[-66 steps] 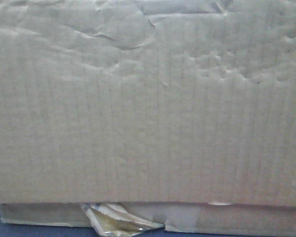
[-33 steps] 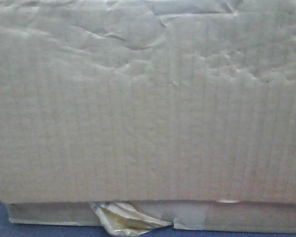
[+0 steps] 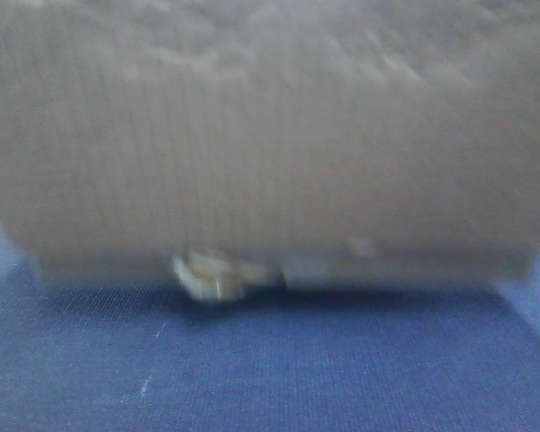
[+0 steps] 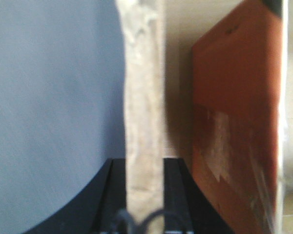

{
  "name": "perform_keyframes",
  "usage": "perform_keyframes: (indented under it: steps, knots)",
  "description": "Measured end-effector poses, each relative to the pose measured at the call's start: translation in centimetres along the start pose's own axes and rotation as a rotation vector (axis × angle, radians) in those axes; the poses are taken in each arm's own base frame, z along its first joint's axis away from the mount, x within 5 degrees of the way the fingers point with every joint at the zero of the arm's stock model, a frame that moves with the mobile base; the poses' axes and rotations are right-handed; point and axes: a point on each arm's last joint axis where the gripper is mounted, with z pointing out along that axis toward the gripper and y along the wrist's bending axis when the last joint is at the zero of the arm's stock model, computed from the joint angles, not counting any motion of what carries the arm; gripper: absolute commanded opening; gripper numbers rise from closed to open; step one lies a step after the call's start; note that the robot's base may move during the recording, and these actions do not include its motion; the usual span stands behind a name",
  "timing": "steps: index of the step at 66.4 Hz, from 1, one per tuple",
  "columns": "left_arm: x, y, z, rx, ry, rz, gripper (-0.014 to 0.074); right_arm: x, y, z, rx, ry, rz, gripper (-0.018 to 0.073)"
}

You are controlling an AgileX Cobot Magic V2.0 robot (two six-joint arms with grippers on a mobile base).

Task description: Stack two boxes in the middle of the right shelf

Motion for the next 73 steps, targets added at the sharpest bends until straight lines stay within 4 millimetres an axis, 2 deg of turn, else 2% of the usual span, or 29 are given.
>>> perform_keyframes:
  steps: [16, 27, 40, 55, 73]
  knots:
    - [-3.2, 1.2, -3.8, -0.006, -0.207, -0.032, -0.0111, -3.2, 0.5, -2.5, -0.063, -0.228, 0.012, -0.0159]
    - [-4.7, 2.3, -5.3, -0.003, -0.283, -0.035, -0.0111, -4.5, 0.5, -3.7, -0.086, -0.328, 0.006, -0.0159]
    - [-5.6, 3.0, -5.8, 0.005, -0.329, -0.051, -0.0111, -5.2, 0.7, -4.2, -0.098, -0.405, -0.016, -0.0159]
    - [-6.2, 2.9, -6.0, 0.035, -0.398, -0.041, -0.0111, -5.6, 0.7, -4.4, -0.107, -0.458, -0.032, -0.0162]
    - [-6.6, 2.7, -5.8, 0.045, -0.43, -0.034, -0.0111, -6.2, 0.7, -3.3, -0.1, -0.467, -0.033, -0.0162]
